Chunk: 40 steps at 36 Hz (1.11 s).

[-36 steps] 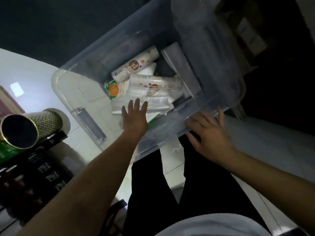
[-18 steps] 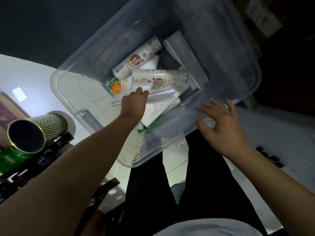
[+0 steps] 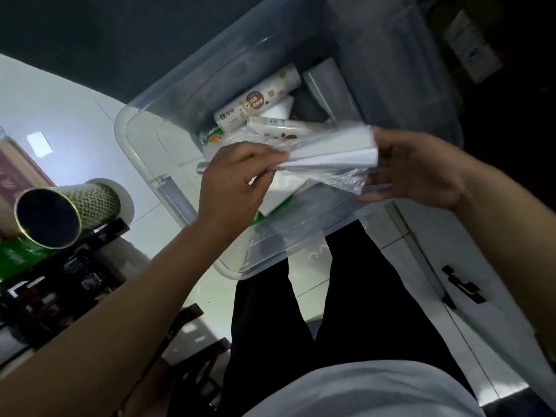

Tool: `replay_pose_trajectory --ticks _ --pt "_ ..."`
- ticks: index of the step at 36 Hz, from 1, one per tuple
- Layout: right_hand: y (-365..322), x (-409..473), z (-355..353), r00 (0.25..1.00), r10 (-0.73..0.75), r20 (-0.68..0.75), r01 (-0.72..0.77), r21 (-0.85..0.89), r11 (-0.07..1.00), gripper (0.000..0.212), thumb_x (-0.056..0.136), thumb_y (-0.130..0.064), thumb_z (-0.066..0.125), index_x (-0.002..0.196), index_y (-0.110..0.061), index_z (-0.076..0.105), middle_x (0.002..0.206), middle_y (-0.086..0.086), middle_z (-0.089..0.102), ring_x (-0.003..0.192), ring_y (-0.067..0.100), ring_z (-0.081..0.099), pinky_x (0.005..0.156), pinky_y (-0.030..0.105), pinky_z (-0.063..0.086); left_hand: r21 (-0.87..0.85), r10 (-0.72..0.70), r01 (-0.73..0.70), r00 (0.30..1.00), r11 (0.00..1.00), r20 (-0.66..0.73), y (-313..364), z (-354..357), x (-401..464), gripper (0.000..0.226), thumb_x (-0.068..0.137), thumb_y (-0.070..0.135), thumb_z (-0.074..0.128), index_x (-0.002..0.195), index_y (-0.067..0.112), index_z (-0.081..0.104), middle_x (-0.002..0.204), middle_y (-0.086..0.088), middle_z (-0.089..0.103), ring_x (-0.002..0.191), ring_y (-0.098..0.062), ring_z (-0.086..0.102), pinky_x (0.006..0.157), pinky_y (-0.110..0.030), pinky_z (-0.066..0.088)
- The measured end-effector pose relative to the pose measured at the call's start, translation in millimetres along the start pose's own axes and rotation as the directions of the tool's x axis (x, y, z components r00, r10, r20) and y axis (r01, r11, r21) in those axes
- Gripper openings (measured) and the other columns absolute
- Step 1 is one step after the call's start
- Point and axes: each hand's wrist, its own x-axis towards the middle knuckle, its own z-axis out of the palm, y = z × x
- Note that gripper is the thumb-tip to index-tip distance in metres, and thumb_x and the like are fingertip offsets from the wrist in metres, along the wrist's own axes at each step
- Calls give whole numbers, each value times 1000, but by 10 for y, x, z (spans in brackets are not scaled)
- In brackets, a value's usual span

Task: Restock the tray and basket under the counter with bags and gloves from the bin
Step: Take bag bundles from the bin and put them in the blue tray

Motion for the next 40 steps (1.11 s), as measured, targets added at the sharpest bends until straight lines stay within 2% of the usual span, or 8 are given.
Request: replay_pose_trajectory --ticks 8,11,15,20,23,27,32,40 --pt "-310 182 -126 962 134 238 -99 -154 983 53 82 -41 63 127 -12 63 134 16 61 121 35 60 82 44 57 92 377 -388 919 917 117 90 -216 -105 15 91 1 66 97 5 79 103 -10 75 108 -30 68 98 -48 47" --pt "-257 214 98 906 179 383 -77 -267 961 48 81 -27 69 126 -11 64 123 14 68 108 31 67 81 42 57 49 450 -465 874 884 183 150 -217 -101 19 93 4 61 94 7 80 105 -7 76 114 -31 65 102 -49 43" --pt "-115 218 300 833 169 526 -86 -179 980 14 84 -8 67 92 -17 72 86 3 75 77 19 72 71 37 58 51 489 -512 841 857 232 197 -177 -101 19 95 6 62 94 10 80 108 -3 75 121 -32 60 106 -52 39" --pt "156 109 321 893 58 447 -63 -2 998 18 73 -8 77 76 -20 64 66 -5 65 56 7 63 59 28 57 52 485 -502 855 864 185 227 -70 -128 16 89 2 68 91 12 81 113 -5 73 125 -36 56 108 -54 37" --pt "317 15 265 930 -1 366 -31 82 996 26 74 -5 72 99 -12 71 85 4 75 69 14 71 64 32 60 5 369 -372 923 928 110 250 43 -167 20 88 -1 65 95 11 80 126 -13 65 128 -38 52 106 -54 38" --pt "463 -61 136 997 -72 39 71 28 997 38 66 -11 78 103 -9 72 97 9 76 79 22 72 61 31 58 -109 -32 37 998 993 50 148 143 -163 32 91 -4 61 119 9 71 135 -8 60 129 -23 52 107 -41 42" --pt "635 -153 -10 946 -166 -279 163 -32 986 20 73 -1 78 92 -4 71 91 11 75 72 22 72 56 30 57 -89 -536 557 824 826 186 -270 349 60 39 90 11 62 127 22 66 127 5 66 116 -11 59 96 -24 47" --pt "866 -247 -15 848 -184 -498 221 15 975 13 76 2 76 84 -7 71 74 4 72 59 14 69 50 26 54 400 -626 484 644 778 439 -756 1134 302 62 87 32 65 144 19 45 141 -10 52 128 -32 49 102 -40 43"
